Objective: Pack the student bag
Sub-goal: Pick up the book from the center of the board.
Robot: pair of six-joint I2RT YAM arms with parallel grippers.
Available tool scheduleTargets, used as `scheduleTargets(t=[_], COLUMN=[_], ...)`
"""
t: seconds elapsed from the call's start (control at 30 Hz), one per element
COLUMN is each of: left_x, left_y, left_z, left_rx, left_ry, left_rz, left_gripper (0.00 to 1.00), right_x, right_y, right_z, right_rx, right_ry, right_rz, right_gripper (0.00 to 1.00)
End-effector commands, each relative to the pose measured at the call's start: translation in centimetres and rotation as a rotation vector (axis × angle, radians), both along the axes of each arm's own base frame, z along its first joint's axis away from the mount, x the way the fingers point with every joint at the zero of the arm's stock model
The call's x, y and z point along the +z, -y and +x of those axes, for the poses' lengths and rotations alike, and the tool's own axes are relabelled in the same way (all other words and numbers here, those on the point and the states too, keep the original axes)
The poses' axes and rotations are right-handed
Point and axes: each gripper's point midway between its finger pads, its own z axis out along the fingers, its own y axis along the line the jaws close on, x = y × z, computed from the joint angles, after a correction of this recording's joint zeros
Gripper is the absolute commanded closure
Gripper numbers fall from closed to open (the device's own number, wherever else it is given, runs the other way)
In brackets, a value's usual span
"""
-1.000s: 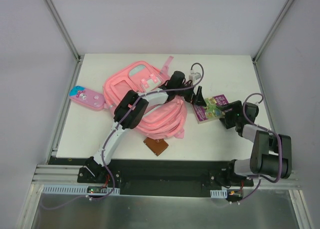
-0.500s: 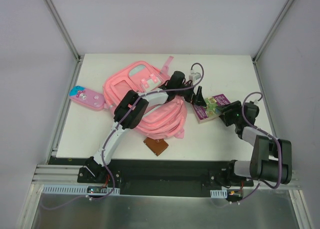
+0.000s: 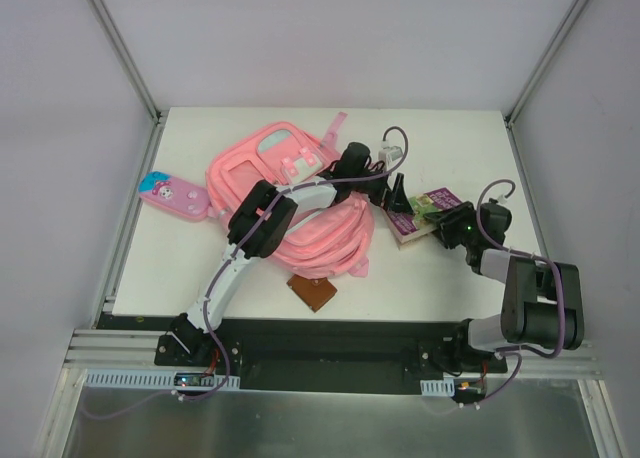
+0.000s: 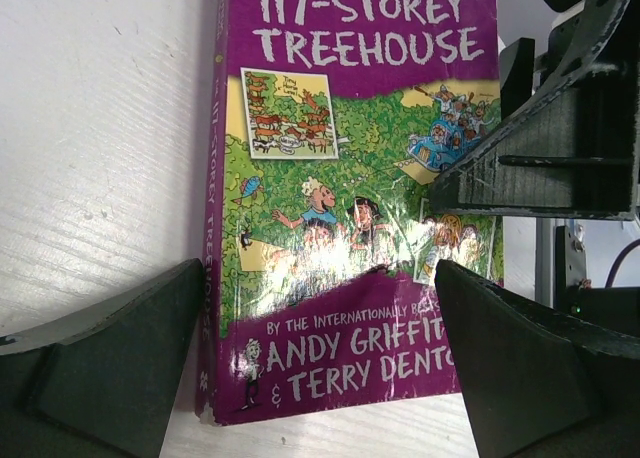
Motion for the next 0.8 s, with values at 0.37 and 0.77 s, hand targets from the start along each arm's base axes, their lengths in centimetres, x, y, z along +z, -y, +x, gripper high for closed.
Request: scheduleTargets(t=[0.37, 0.77], left_x=[9.4, 18.6], left_y=[-2.6, -11.9], left_z=[-0.3, -2.8], left_rx=[0.05, 0.242], left_ry=[0.163, 0.444], left_rz=[-0.003, 0.11], left_gripper=[0.01, 0.01], right_x=[5.7, 11.4], right_y=[3.2, 4.2], right_z=[-1.1, -1.7], right_rx=[0.008, 0.102], right_ry=[0.081, 0.167], right_rz=[-0.273, -0.296], right_gripper=[0.99, 0.99])
